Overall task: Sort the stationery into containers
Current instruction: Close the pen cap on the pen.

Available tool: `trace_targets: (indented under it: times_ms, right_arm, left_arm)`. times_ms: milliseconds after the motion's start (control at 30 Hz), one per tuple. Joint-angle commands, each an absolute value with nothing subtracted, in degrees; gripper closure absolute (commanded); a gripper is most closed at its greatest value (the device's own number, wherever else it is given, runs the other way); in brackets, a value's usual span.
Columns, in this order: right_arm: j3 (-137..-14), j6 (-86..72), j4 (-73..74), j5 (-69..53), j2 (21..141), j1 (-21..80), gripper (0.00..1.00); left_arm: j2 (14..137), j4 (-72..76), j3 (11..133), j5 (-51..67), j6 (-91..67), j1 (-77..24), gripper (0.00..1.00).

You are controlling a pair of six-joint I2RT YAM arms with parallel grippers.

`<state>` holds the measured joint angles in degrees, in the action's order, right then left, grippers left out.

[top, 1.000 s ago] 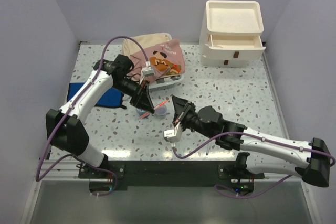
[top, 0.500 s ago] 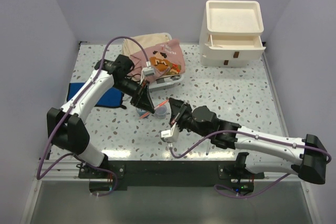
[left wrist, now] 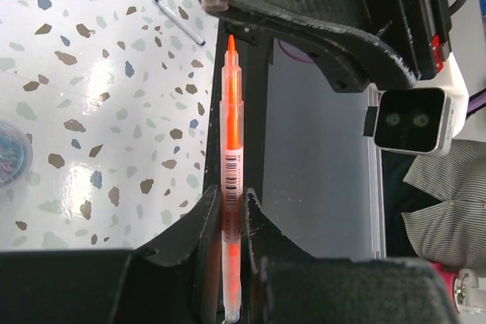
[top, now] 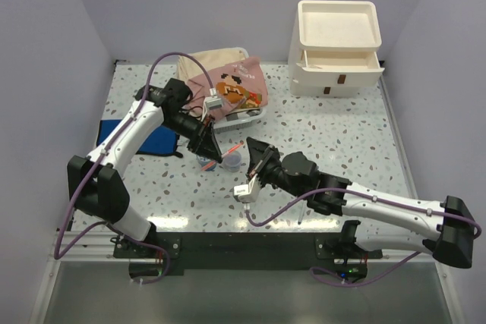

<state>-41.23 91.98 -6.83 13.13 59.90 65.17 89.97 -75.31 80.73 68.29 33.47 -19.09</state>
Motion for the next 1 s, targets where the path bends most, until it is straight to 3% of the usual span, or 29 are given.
trace_targets:
  times_ms: [0,967]
  right_arm:
    - [-43.24,91.32,-7.03,14.59,57.57,64.86,1.00]
    - [-44.38,90.53,-11.60,10.55,62.31,64.86,1.00]
  left_arm:
    - [89.29,-75.41,82.18,68.73,32.52,-18.54,1.00]
    - [90.70,-75.41,82.97,69.79,32.78,-18.54,1.00]
